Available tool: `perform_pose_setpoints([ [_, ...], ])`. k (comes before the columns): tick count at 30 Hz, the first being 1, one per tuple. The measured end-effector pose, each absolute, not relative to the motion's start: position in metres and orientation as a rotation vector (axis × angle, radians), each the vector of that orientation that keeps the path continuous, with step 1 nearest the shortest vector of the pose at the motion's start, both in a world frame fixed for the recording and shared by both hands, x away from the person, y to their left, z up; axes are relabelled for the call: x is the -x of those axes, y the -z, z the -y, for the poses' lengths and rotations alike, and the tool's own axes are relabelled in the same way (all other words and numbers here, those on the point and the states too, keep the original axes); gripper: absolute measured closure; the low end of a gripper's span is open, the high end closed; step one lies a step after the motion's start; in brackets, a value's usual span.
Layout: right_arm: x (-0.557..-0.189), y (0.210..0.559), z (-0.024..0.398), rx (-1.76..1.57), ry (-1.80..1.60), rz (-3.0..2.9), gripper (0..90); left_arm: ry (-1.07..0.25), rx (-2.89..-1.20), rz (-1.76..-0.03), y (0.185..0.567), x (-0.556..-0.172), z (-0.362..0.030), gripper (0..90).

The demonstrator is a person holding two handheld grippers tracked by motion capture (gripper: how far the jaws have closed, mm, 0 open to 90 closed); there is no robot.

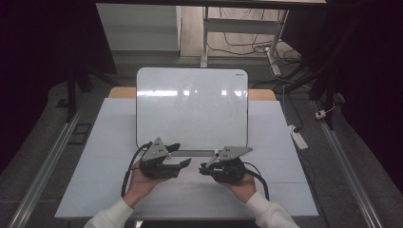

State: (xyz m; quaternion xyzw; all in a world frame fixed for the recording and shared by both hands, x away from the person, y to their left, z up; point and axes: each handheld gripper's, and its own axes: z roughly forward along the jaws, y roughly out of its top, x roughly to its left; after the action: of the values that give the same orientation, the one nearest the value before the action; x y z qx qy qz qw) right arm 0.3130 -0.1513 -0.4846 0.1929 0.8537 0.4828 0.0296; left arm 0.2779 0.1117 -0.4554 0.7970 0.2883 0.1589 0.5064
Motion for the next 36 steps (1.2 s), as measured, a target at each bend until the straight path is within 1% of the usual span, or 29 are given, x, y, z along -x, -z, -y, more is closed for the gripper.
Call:
perform_pose_setpoints([
  [2, -0.313, 0.484, 0.15, -0.595, -1.498, -2.633, 77.6, -0.361, -1.917, -0.65, 0.452, -0.28, -0.097, 34.9],
  [8, -0.314, 0.485, 0.147, -0.59, -1.502, -2.642, 77.6, -0.34, -1.923, -0.581, 0.449, -0.283, -0.075, 37.8],
  [12, -0.315, 0.487, 0.147, -0.607, -1.503, -2.634, 77.6, -0.343, -1.916, -0.537, 0.446, -0.282, -0.068, 43.9],
  [14, -0.316, 0.488, 0.147, -0.612, -1.509, -2.631, 77.6, -0.339, -1.917, -0.515, 0.445, -0.282, -0.063, 49.1],
  [15, -0.316, 0.488, 0.147, -0.614, -1.512, -2.633, 77.6, -0.33, -1.919, -0.506, 0.445, -0.284, -0.061, 49.1],
  [16, -0.315, 0.488, 0.147, -0.616, -1.518, -2.637, 77.6, -0.323, -1.921, -0.499, 0.445, -0.285, -0.059, 54.6],
  [19, -0.315, 0.488, 0.146, -0.605, -1.513, -2.643, 77.6, -0.305, -1.943, -0.469, 0.447, -0.288, -0.053, 65.5],
  [21, -0.314, 0.488, 0.146, -0.606, -1.515, -2.643, 77.6, -0.3, -1.947, -0.46, 0.448, -0.288, -0.052, 74.7],
  [22, -0.314, 0.488, 0.147, -0.608, -1.514, -2.643, 77.6, -0.294, -1.946, -0.451, 0.448, -0.288, -0.052, 74.7],
  [23, -0.315, 0.488, 0.147, -0.616, -1.516, -2.643, 77.6, -0.325, -1.954, -0.445, 0.448, -0.287, -0.05, 79.6],
  [32, -0.315, 0.488, 0.147, -0.62, -1.528, -2.65, 77.0, -0.343, -1.953, -0.44, 0.447, -0.285, -0.052, 81.5],
  [34, -0.314, 0.487, 0.148, -0.617, -1.539, -2.646, 75.5, -0.349, -1.946, -0.445, 0.446, -0.285, -0.054, 81.5],
  [35, -0.313, 0.486, 0.149, -0.617, -1.554, -2.618, 67.4, -0.366, -1.938, -0.457, 0.443, -0.285, -0.06, 81.5],
  [36, -0.313, 0.486, 0.149, -0.617, -1.554, -2.618, 67.4, -0.366, -1.938, -0.457, 0.443, -0.285, -0.06, 81.5],
])
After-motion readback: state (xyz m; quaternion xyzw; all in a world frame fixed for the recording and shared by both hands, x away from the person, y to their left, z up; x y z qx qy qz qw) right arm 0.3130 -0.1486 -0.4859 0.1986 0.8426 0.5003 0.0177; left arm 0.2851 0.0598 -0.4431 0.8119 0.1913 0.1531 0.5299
